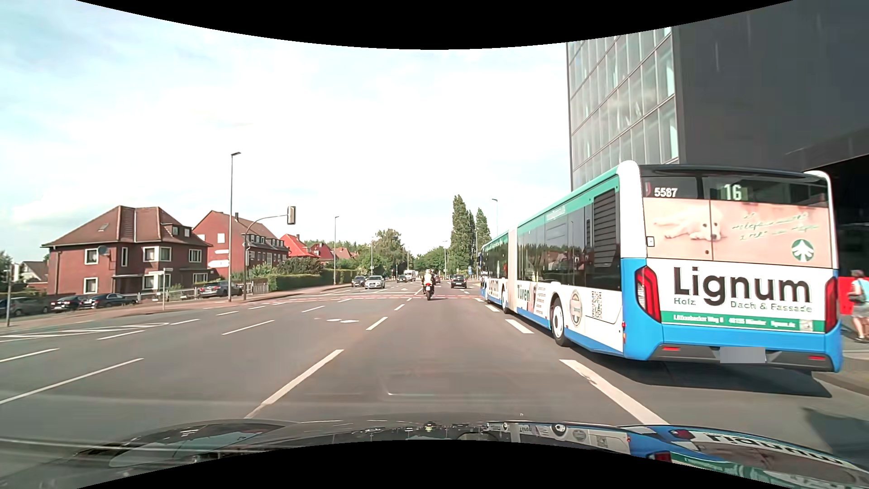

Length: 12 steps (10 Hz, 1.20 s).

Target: Follow the waypoints while adhering to traffic rules and regulations

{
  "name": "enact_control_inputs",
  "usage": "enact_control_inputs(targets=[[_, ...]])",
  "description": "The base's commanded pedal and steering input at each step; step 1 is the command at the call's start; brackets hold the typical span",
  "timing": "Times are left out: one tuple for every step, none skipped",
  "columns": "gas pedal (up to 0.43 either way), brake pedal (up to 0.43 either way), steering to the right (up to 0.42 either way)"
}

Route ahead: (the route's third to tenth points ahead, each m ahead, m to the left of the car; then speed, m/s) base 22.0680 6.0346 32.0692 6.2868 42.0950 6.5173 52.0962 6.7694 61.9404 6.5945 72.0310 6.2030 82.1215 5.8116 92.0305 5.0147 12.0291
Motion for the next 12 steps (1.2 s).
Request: enact_control_inputs(targets=[[0.150,0.000,-0.007],[0.150,0.000,-0.006],[0.138,0.000,-0.006],[0.138,0.000,-0.006],[0.138,0.000,-0.005],[0.138,0.000,-0.005],[0.138,0.000,-0.005],[0.138,0.000,-0.005],[0.138,0.000,-0.005],[0.138,0.000,-0.005],[0.138,0.000,-0.005],[0.157,0.000,-0.005]])
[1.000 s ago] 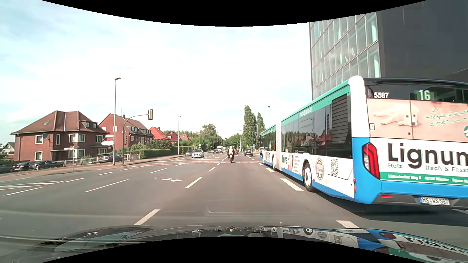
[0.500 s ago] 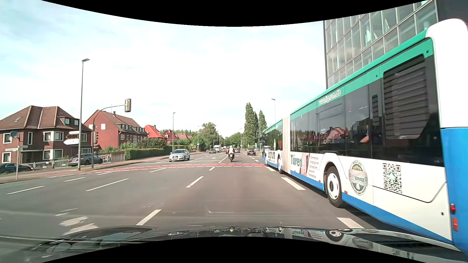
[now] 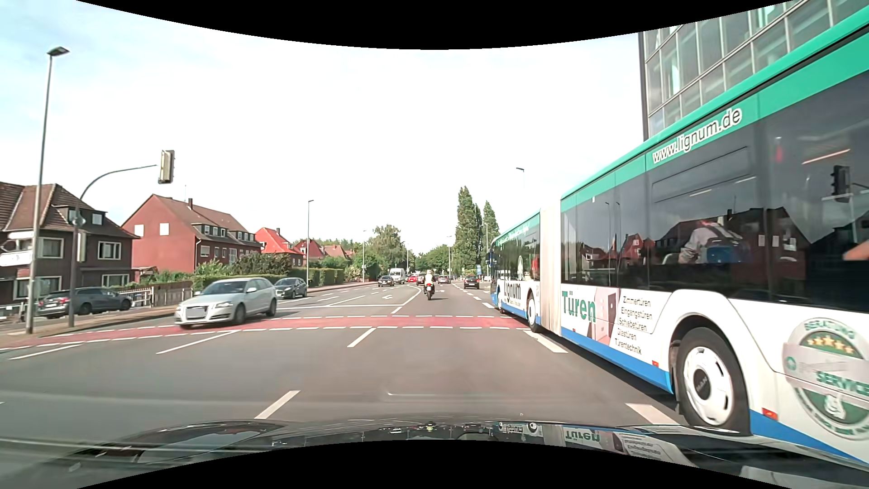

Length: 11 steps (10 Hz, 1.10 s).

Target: Follow the waypoints while adhering to traffic rules and regulations

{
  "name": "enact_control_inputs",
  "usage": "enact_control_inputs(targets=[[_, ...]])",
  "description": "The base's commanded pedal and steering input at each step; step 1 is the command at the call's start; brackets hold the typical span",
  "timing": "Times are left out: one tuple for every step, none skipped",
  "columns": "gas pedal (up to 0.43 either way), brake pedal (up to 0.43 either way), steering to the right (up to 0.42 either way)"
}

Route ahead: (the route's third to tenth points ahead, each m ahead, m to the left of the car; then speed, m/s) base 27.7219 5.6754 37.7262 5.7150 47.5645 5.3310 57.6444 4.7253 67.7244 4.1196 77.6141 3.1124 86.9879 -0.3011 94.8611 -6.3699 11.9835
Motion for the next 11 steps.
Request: enact_control_inputs(targets=[[0.157,0.000,-0.005],[0.157,0.000,-0.005],[0.157,0.000,-0.005],[0.157,0.000,-0.005],[0.157,0.000,-0.007],[0.157,0.000,-0.007],[0.157,0.000,-0.007],[0.169,0.000,-0.008],[0.177,0.000,-0.008],[0.177,0.000,-0.007],[0.177,0.000,-0.007]])
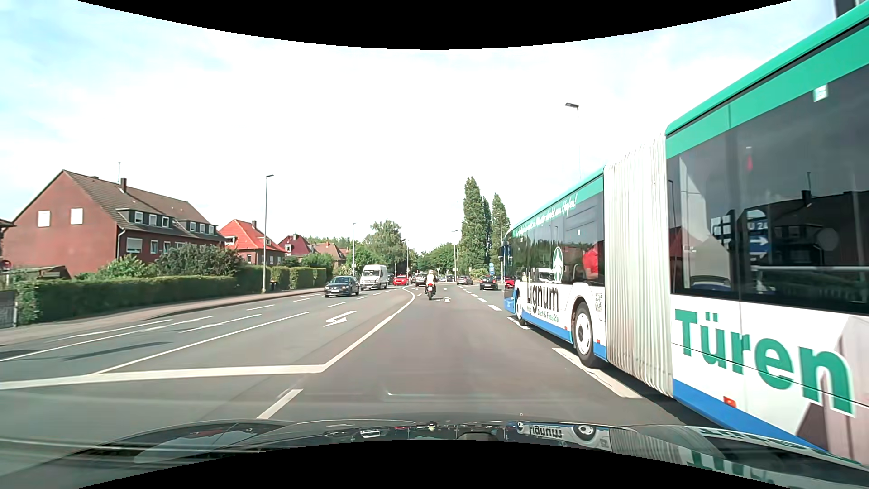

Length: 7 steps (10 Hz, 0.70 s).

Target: Follow the waypoints while adhering to traffic rules and regulations

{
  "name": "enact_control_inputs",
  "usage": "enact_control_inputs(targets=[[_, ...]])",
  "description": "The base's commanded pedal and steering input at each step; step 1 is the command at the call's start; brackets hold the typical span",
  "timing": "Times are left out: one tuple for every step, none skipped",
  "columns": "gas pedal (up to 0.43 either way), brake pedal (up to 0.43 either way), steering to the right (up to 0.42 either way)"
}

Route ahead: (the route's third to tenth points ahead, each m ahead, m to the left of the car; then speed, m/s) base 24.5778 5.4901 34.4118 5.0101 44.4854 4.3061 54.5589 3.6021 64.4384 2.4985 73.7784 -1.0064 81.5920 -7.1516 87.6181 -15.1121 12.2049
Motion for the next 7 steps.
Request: enact_control_inputs(targets=[[0.177,0.000,-0.008],[0.177,0.000,-0.008],[0.177,0.000,-0.008],[0.177,0.000,-0.008],[0.177,0.000,-0.008],[0.169,0.000,-0.008],[0.157,0.000,-0.008]])
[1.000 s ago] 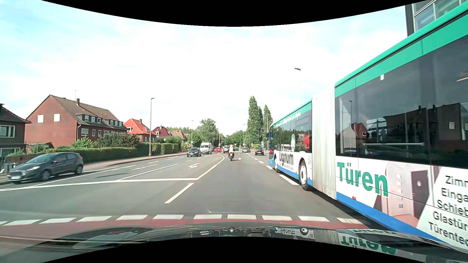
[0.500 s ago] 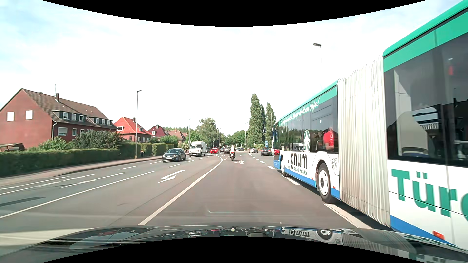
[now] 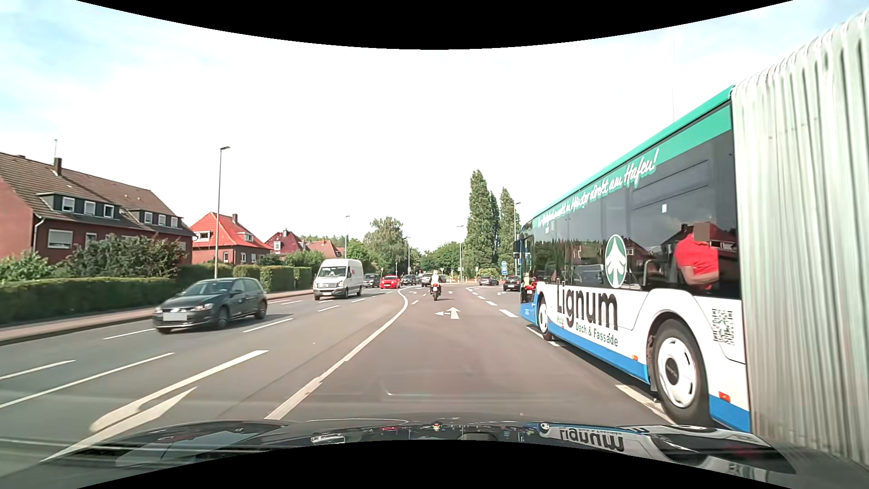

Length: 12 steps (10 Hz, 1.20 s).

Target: Follow the waypoints while adhering to traffic rules and regulations

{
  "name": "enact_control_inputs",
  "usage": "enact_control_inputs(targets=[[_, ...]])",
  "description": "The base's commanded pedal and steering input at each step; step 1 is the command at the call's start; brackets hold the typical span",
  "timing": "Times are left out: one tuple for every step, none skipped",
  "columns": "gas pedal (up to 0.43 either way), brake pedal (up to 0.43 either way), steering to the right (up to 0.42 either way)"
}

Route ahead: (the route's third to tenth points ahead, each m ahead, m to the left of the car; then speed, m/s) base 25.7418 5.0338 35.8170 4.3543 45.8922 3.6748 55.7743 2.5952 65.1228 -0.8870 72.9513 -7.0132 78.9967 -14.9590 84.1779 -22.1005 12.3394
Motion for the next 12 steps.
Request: enact_control_inputs(targets=[[0.150,0.000,-0.008],[0.150,0.000,-0.008],[0.138,0.000,-0.008],[0.138,0.000,-0.008],[0.138,0.000,-0.008],[0.138,0.000,-0.008],[0.138,0.000,-0.008],[0.138,0.000,-0.008],[0.130,0.000,-0.008],[0.118,0.000,-0.008],[0.118,0.000,-0.007],[0.118,0.000,-0.007]])
